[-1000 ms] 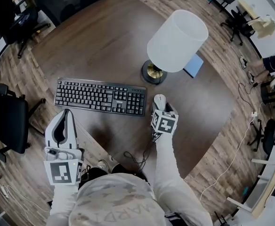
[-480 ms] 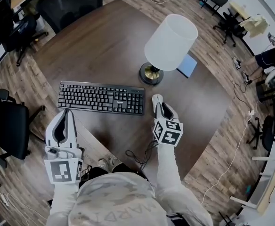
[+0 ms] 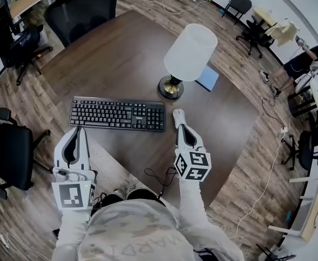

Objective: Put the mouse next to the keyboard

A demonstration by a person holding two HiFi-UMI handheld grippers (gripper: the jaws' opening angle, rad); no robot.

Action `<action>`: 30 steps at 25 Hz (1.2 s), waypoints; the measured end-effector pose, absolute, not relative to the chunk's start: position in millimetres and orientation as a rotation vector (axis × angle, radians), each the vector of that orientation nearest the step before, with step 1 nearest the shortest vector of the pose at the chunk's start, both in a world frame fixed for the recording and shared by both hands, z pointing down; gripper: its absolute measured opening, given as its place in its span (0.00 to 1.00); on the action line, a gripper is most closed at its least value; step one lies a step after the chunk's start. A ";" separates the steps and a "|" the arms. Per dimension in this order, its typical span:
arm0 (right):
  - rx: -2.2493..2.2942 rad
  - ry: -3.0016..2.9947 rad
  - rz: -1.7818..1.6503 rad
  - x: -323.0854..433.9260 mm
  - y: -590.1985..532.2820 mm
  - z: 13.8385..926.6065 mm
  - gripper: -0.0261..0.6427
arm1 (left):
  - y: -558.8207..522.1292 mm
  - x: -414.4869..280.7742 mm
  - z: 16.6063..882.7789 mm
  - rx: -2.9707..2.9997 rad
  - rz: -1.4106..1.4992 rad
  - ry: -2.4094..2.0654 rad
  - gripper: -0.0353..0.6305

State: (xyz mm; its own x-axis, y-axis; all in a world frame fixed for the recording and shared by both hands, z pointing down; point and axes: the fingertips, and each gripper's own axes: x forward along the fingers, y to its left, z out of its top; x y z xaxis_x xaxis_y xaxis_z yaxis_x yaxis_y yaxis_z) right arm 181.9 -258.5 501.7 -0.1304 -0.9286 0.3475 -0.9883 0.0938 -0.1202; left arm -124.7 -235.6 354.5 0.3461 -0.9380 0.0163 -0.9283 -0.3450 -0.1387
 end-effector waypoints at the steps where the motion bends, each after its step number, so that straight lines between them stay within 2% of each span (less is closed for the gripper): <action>1: 1.941 -2.185 0.462 178.4 -253.7 495.8 0.05 | -233.1 -126.6 353.2 -2.492 -0.141 1.728 0.06; 30: 2.040 -2.337 0.065 119.2 -124.3 373.1 0.05 | -149.0 -163.3 324.4 -2.521 -0.029 1.629 0.06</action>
